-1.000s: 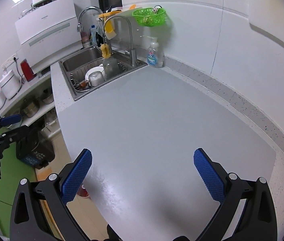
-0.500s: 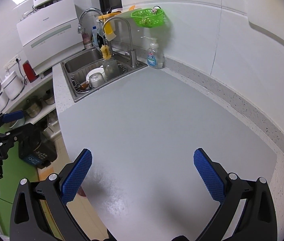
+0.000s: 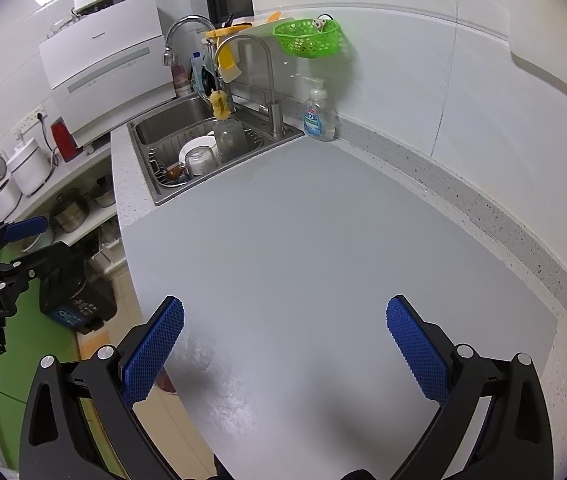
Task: Collect trash
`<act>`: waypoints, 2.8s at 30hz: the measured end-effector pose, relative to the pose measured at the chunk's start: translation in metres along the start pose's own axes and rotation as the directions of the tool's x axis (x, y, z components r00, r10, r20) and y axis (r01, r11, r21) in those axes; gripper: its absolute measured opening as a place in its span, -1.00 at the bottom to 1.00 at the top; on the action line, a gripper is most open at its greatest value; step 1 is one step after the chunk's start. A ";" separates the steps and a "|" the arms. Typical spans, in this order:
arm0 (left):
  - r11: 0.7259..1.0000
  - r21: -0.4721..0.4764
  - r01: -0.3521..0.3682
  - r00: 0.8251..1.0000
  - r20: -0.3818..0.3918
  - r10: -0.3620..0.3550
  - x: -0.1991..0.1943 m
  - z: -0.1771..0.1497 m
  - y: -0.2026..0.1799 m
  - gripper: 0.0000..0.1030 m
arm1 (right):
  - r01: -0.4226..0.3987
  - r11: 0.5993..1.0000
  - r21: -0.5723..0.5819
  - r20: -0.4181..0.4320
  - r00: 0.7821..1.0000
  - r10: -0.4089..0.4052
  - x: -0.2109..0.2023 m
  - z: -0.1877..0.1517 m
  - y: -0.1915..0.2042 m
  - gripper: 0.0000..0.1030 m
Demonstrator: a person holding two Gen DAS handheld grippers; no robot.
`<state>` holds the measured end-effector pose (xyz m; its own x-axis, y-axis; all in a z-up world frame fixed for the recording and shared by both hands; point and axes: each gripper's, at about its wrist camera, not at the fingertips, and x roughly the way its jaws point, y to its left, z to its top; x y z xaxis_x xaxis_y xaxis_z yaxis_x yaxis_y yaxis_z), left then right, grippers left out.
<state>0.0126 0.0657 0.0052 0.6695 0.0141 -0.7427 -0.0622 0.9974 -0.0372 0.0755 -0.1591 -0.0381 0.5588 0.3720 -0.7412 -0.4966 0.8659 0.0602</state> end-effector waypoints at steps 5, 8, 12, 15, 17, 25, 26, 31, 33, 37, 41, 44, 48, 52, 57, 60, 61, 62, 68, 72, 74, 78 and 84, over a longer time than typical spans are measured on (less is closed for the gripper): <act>1.000 0.003 -0.005 1.000 0.002 0.005 0.000 0.001 0.001 0.95 | -0.002 1.000 0.002 -0.001 1.000 0.002 0.000 -0.001 0.001 0.89; 1.000 0.003 -0.006 1.000 0.000 0.006 0.000 0.001 0.001 0.95 | -0.003 1.000 0.000 -0.002 1.000 0.003 0.001 0.000 0.001 0.89; 1.000 0.007 -0.006 1.000 0.002 0.006 0.000 0.002 0.002 0.95 | -0.002 1.000 0.000 -0.003 1.000 0.002 0.001 0.001 0.001 0.89; 1.000 0.007 -0.006 1.000 0.002 0.006 0.001 0.003 0.002 0.95 | -0.002 1.000 0.000 -0.004 1.000 0.002 0.001 0.001 0.001 0.89; 1.000 0.007 -0.005 1.000 0.002 0.005 0.001 0.003 0.002 0.95 | -0.002 1.000 0.001 -0.004 1.000 0.002 0.002 0.000 0.001 0.89; 1.000 0.011 -0.003 1.000 0.002 0.003 0.002 0.003 0.002 0.95 | -0.001 1.000 0.003 -0.006 1.000 0.001 0.003 0.000 0.000 0.89; 1.000 0.011 -0.001 1.000 0.001 0.001 0.001 0.003 0.002 0.95 | -0.001 1.000 0.003 -0.006 1.000 0.001 0.002 0.000 0.000 0.89; 1.000 0.007 0.009 1.000 -0.003 -0.009 0.002 0.002 0.001 0.95 | 0.000 1.000 0.006 -0.007 1.000 0.000 0.002 -0.001 0.001 0.89; 1.000 0.004 0.014 1.000 -0.006 -0.014 0.003 0.001 0.000 0.95 | 0.002 1.000 0.006 -0.009 1.000 -0.002 0.002 -0.002 0.001 0.89; 1.000 -0.002 0.029 1.000 -0.009 -0.029 0.003 0.001 0.000 0.95 | 0.003 1.000 0.008 -0.011 1.000 -0.002 0.002 -0.004 0.001 0.89; 0.999 -0.001 0.036 0.999 -0.012 -0.036 0.003 0.001 0.001 0.95 | 0.003 1.000 0.009 -0.011 1.000 -0.003 0.001 -0.005 0.001 0.89; 1.000 0.005 0.029 0.999 -0.026 -0.029 0.005 0.002 0.000 0.95 | 0.005 1.000 0.010 -0.010 1.000 -0.004 0.001 -0.005 0.001 0.89; 1.000 0.010 0.008 0.999 -0.042 -0.008 0.009 0.001 -0.002 0.95 | 0.005 1.000 0.010 -0.011 1.000 -0.005 0.001 -0.007 0.000 0.89; 1.000 -0.003 0.022 0.999 -0.050 -0.022 0.011 0.001 0.000 0.95 | 0.005 1.000 0.011 -0.011 1.000 -0.005 0.001 -0.007 0.000 0.89; 1.000 0.001 0.013 0.998 -0.056 -0.013 0.013 0.003 -0.001 0.95 | 0.004 1.000 0.009 -0.011 1.000 -0.003 0.001 -0.006 0.000 0.89; 1.000 0.015 -0.006 0.998 -0.056 0.007 0.012 0.003 -0.003 0.95 | 0.004 1.000 0.010 -0.011 1.000 -0.004 0.001 -0.006 0.000 0.89; 1.000 0.018 -0.009 0.998 -0.057 0.010 0.012 0.003 -0.004 0.95 | 0.003 1.000 0.011 -0.010 1.000 -0.003 0.001 -0.008 0.000 0.89; 1.000 0.018 -0.011 0.998 -0.057 0.012 0.012 0.003 -0.004 0.95 | 0.003 1.000 0.010 -0.010 1.000 -0.003 0.001 -0.009 0.000 0.89; 1.000 0.000 0.003 0.998 -0.057 -0.003 0.011 0.002 -0.002 0.95 | 0.003 1.000 0.005 -0.009 1.000 -0.003 0.001 -0.010 0.000 0.89; 1.000 -0.018 0.019 0.999 -0.041 -0.020 0.006 -0.001 -0.002 0.95 | 0.004 1.000 0.002 -0.010 1.000 -0.003 0.001 -0.010 0.001 0.89; 0.999 -0.023 0.024 0.999 -0.036 -0.025 0.005 -0.001 -0.002 0.95 | 0.002 1.000 0.003 -0.009 1.000 -0.001 0.000 -0.009 0.003 0.89; 1.000 -0.016 0.011 1.000 -0.025 -0.012 0.002 -0.002 -0.004 0.95 | 0.002 1.000 0.000 -0.007 1.000 -0.002 0.000 -0.008 0.005 0.89; 1.000 -0.024 0.008 1.000 -0.015 -0.008 -0.001 0.001 -0.003 0.95 | 0.002 1.000 0.000 -0.007 1.000 -0.002 0.000 -0.008 0.006 0.89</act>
<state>0.0126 0.0624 0.0067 0.6587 0.0049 -0.7523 -0.0751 0.9954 -0.0593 0.0672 -0.1562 -0.0428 0.5550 0.3679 -0.7461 -0.4957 0.8665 0.0585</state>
